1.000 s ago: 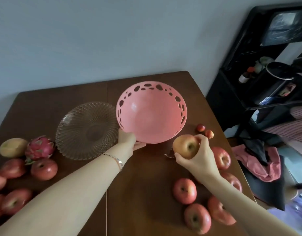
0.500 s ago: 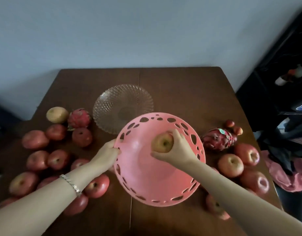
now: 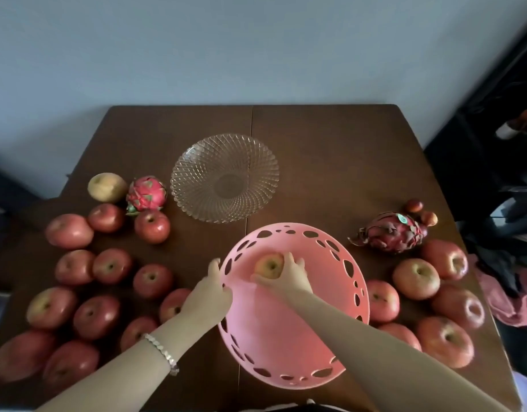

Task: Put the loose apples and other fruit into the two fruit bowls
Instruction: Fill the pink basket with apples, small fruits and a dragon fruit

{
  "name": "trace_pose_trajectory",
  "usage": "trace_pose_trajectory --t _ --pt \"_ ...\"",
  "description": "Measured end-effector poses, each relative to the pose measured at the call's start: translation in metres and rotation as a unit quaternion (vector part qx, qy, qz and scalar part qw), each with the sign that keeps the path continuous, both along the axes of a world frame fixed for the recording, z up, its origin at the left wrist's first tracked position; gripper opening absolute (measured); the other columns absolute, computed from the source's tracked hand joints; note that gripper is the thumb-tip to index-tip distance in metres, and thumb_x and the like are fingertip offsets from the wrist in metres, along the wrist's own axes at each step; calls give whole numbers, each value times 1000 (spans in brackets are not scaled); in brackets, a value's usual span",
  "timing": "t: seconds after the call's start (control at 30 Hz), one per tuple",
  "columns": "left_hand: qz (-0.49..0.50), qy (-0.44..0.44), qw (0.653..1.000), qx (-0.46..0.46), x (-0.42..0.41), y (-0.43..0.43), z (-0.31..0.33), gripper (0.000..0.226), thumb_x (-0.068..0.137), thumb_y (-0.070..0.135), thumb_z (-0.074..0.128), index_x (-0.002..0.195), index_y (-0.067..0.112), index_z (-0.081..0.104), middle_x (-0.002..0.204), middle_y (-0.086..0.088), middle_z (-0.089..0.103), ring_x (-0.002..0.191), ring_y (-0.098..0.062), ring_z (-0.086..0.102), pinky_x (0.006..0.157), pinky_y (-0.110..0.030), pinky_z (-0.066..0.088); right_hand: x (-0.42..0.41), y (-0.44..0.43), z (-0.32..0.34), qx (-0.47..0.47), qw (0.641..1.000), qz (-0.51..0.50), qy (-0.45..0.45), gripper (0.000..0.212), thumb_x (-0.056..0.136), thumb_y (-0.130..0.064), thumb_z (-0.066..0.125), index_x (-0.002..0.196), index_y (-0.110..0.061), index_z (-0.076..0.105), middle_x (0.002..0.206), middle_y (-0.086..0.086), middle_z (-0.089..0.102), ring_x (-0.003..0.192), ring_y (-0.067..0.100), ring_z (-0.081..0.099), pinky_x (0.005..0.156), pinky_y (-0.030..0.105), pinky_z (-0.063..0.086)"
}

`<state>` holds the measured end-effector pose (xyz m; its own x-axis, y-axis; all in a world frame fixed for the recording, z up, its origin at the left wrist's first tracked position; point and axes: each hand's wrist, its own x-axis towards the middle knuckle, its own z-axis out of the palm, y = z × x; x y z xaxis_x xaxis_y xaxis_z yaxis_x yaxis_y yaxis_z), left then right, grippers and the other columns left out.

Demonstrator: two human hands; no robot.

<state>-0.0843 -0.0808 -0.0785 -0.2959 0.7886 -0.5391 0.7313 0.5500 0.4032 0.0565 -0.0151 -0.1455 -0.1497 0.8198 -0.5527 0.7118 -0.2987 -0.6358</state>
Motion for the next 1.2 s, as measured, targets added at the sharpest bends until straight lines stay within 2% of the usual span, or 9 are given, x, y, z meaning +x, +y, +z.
trace_pose_trajectory --t 0.07,0.13,0.27,0.33,0.5,0.7,0.9,1.03,1.2 --pt "-88 116 981 125 4 0 -8 66 82 6 51 142 5 25 140 -24 35 129 -39 36 106 -42 31 10 1 -1 8 999 -29 29 85 60 -50 78 127 -19 36 122 6 41 118 28 41 94 38 40" --pt "-197 152 943 223 14 4 -18 66 74 8 61 136 5 39 141 -21 37 131 -37 36 107 -51 29 19 2 1 0 998 -33 56 86 62 -46 79 130 -16 35 128 7 44 118 25 44 93 32 39" --pt "-289 249 914 140 42 18 -31 76 82 31 55 146 19 16 155 -10 10 144 -23 9 106 -57 -19 45 0 18 -30 995 62 66 85 67 -35 78 136 -14 34 132 5 48 116 19 51 96 31 44" --pt "-302 252 910 132 51 28 -34 78 83 37 51 147 22 8 155 -13 4 144 -25 2 104 -53 -25 68 1 35 1 994 74 80 71 72 -24 75 134 -12 41 129 5 52 111 16 54 93 30 47" --pt "-397 187 895 80 63 46 -46 72 88 34 52 147 29 11 157 -10 -4 144 -30 -4 114 -48 -1 145 9 72 245 969 -22 -2 38 75 -12 64 113 -18 62 104 -4 56 100 15 57 83 23 44" --pt "-302 153 940 46 70 44 -51 53 85 24 55 134 28 35 141 -6 22 126 -33 22 94 -43 38 171 7 57 -28 978 109 -178 71 75 -44 62 138 -33 31 141 6 30 129 30 27 106 43 31" --pt "-231 151 960 53 68 27 -54 56 86 27 57 136 32 32 143 -7 19 124 -33 25 95 -40 39 173 16 49 -40 982 155 -103 59 74 -38 62 129 -40 39 140 1 29 127 27 31 106 42 32" --pt "-227 129 962 75 66 25 -57 54 89 24 54 137 32 31 147 -7 13 129 -34 20 99 -42 37 180 13 34 -58 967 204 -143 71 68 -17 61 130 -41 36 141 1 23 124 28 28 99 38 38" --pt "-242 135 957 82 65 24 -59 54 91 26 50 140 28 27 148 -9 11 132 -33 15 100 -42 35 183 4 27 27 982 125 -136 72 59 -27 75 124 -39 46 129 3 40 111 26 42 91 36 45"
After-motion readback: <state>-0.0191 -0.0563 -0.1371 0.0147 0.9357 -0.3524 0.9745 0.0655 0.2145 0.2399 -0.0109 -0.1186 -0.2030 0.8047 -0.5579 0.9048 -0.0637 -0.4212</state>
